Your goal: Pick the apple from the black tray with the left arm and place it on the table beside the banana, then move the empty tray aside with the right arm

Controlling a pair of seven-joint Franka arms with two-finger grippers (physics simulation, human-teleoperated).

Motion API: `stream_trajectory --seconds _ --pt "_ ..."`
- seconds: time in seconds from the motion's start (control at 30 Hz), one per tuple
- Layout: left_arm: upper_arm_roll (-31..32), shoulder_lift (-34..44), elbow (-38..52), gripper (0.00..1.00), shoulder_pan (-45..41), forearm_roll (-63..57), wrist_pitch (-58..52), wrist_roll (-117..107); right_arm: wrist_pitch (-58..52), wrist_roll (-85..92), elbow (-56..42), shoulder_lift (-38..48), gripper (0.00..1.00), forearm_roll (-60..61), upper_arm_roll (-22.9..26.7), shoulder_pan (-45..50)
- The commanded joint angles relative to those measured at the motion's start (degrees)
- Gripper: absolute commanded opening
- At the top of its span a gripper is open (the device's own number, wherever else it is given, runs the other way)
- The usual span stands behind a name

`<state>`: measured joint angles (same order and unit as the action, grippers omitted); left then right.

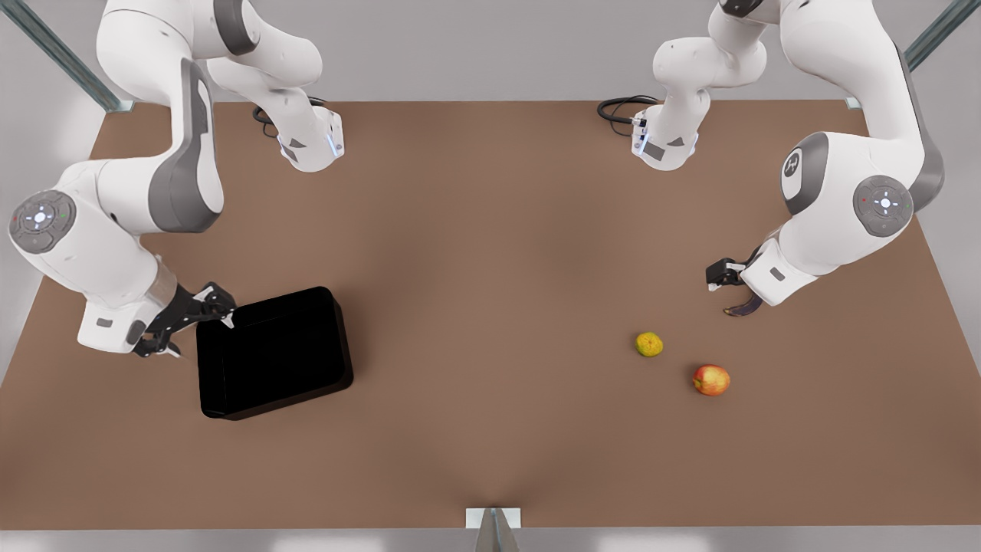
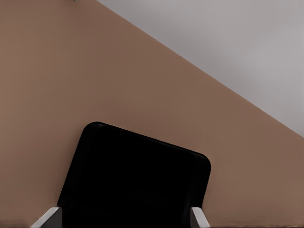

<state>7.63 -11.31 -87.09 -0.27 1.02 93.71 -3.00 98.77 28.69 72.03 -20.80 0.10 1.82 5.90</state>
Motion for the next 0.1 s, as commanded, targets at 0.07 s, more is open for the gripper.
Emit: stream_trajectory --seconds 0.07 --pt "0.02 0.06 -0.01 1.00 0.00 -0.06 -0.20 -0.25 -2.26 -16.12 0.13 -0.11 1.00 -2.12 0.03 -0.09"
